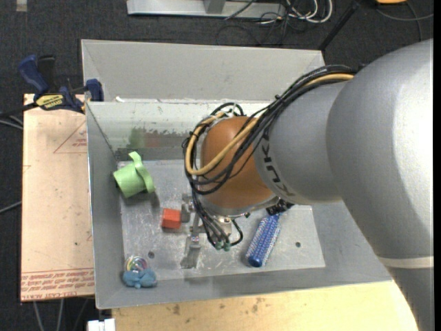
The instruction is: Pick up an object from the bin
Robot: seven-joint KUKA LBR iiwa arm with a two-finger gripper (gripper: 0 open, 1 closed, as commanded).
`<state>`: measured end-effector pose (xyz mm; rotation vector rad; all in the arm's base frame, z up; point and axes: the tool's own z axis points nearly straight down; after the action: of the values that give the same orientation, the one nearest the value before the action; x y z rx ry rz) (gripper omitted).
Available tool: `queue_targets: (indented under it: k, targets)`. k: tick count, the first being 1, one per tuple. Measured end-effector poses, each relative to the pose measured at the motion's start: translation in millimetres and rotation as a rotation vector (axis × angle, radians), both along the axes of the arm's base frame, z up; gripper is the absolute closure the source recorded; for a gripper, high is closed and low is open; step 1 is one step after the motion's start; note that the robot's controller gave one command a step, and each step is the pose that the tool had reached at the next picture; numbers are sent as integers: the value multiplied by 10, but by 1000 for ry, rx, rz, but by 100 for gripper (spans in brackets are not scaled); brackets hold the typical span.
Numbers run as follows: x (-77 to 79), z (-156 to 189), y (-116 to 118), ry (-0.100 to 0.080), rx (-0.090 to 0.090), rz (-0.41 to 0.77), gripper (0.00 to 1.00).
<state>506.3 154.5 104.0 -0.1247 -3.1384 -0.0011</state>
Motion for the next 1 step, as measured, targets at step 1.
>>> queue_targets:
  k: [1]
  targets:
    - [585,-349,328,-8,3,25,0]
